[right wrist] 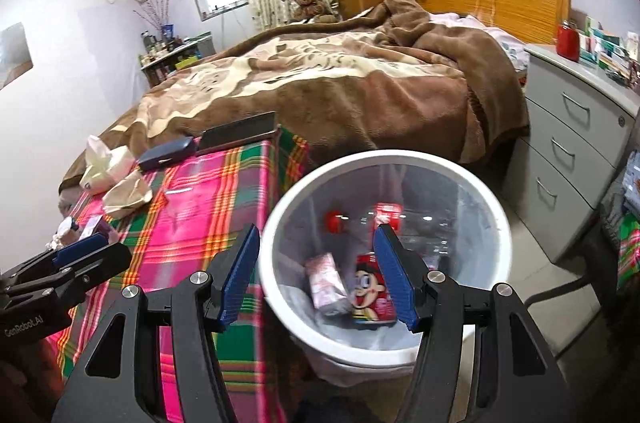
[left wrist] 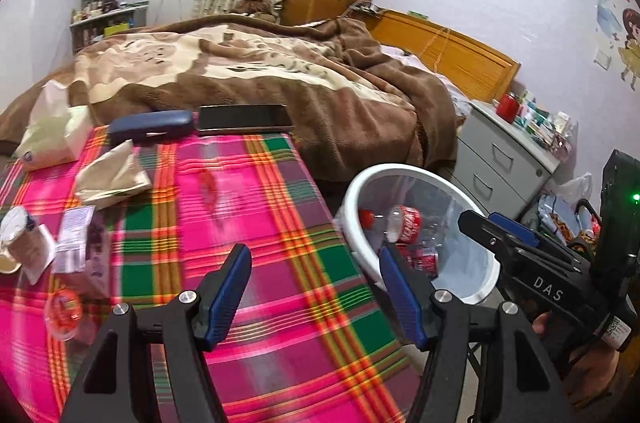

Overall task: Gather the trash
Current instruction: 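Move both tools back over the bed toward the cups, then grasp the white paper cup with the left tool while the right tool grasps the clear plastic cup, then carry both cups over the white bin and open both tools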

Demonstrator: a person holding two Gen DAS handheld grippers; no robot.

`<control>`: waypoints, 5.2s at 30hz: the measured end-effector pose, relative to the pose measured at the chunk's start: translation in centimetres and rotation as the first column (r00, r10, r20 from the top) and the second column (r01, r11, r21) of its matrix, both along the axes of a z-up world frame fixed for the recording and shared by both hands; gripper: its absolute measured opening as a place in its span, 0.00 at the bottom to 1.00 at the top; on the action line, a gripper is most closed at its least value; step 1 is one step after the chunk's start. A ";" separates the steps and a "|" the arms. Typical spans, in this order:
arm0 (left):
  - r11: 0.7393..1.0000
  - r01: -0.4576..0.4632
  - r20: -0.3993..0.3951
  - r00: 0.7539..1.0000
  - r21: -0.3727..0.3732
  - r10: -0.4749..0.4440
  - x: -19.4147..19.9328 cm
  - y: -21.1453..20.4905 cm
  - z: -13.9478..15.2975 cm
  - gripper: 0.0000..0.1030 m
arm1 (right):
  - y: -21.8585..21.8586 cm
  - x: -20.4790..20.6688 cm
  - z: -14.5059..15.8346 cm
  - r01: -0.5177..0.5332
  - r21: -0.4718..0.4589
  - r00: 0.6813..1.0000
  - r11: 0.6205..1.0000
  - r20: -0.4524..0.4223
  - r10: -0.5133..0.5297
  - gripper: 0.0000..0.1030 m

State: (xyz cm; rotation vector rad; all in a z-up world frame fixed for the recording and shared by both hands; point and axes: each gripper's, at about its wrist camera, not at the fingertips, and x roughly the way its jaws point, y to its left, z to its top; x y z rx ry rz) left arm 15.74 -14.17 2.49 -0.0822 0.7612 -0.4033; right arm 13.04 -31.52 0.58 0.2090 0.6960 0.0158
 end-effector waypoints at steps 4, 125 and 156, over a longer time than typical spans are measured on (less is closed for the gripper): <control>0.999 -0.051 0.018 0.999 0.016 0.051 -0.3 2.6 0.1 0.64 | 1.5 0.3 -0.1 -0.029 0.003 1.000 1.000 -0.002 0.029 0.59; 0.980 -0.199 0.081 0.977 0.008 0.198 1.0 15.8 1.1 0.52 | 11.3 5.5 0.8 -0.241 -0.050 0.970 0.969 -0.014 0.241 0.43; 0.975 0.218 0.048 0.975 -0.043 -0.216 2.7 -5.8 0.7 0.52 | -2.9 1.3 0.0 0.053 -0.092 0.997 0.994 -0.045 -0.057 0.43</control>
